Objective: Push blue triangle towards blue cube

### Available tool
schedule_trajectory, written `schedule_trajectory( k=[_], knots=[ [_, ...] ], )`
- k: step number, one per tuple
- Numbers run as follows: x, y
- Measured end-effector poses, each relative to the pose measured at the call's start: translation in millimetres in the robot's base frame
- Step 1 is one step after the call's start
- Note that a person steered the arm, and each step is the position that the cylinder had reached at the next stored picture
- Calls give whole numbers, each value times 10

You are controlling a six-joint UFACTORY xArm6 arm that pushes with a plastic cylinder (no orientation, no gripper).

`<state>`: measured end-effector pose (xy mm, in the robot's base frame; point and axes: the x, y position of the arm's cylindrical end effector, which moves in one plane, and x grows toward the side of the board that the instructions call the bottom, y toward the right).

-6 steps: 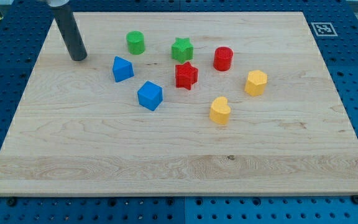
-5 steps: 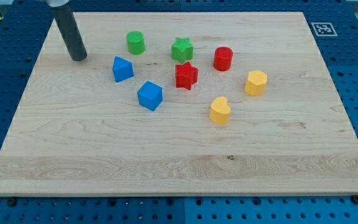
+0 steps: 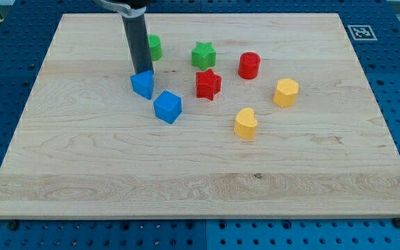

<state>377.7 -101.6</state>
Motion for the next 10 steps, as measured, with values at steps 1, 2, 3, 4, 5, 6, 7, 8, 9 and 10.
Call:
schedule_trajectory(
  k=[1, 2, 3, 4, 5, 6, 7, 8, 9, 10],
  knots=[
    [54, 27],
    [50, 27],
    [146, 22],
    [245, 17],
    [250, -99],
    [253, -271],
    [330, -260],
    [447, -178],
    [490, 90],
    [498, 160]
  ],
)
